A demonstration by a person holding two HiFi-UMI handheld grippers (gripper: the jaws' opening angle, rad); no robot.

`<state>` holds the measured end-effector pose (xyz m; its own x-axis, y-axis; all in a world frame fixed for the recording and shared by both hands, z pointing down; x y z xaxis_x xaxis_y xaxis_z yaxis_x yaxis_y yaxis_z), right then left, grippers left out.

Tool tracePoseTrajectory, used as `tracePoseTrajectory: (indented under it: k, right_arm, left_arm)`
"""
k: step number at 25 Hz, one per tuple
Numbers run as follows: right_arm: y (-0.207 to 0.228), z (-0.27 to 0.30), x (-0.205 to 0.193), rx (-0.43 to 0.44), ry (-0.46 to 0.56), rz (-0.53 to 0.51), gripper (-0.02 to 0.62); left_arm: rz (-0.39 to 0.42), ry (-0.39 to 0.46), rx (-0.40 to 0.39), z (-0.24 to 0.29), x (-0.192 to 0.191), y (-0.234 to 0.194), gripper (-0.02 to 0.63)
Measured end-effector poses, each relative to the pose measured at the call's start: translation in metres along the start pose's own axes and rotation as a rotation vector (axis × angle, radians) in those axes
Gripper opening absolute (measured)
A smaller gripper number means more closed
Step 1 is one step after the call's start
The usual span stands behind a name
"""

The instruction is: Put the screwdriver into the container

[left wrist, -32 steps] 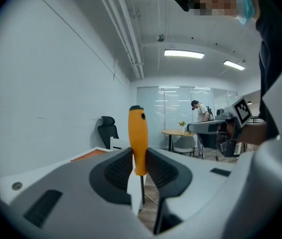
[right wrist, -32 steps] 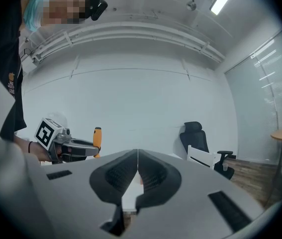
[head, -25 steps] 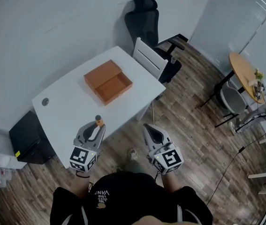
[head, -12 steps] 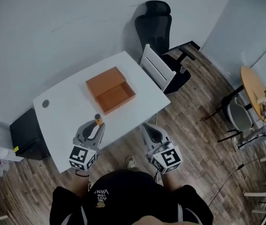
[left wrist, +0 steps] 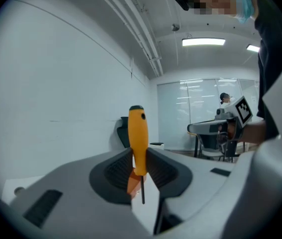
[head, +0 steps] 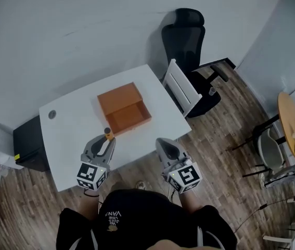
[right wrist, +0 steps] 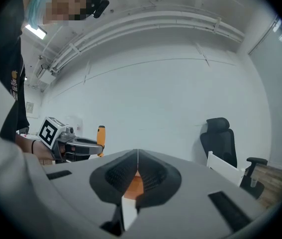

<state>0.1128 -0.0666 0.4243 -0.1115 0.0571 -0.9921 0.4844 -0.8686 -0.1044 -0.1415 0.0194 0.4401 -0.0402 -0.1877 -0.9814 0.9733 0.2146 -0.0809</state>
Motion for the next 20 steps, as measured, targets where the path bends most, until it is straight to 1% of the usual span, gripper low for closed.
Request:
tracePoseTrajectory:
  k: [4,8,15,20]
  right_arm:
    - [0.012,0.010,0.000,0.014,0.004,0.000,0.012]
    - [0.018,0.019,-0.003,0.014,0.003,-0.004,0.012]
    - [0.014,0.037,0.000,-0.017,0.009,0.000,0.012]
    - [0.012,0.047,0.001,-0.057,0.005,0.014,0.012]
  left_arm:
    - [0.001,0.002,0.014,0.011,0.004,-0.002,0.089]
    - [0.003,0.006,0.007,0.021,0.003,-0.007,0.089]
    - [0.007,-0.007,-0.027,0.033,0.005,-0.029,0.089]
    - [0.020,-0.018,-0.058,0.044,0.009,-0.046,0.089]
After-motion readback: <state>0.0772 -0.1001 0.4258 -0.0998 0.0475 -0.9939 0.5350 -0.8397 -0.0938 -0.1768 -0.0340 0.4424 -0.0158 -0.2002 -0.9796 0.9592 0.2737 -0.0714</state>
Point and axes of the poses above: the fingertips, and each gripper's own axes: z forward along the fingers, y to its right, x out of its top, the point moved 9 cm from there along -z, backward along the fingers, and after that the axes turned 8 degrees about -z, right-handed, at the moved point
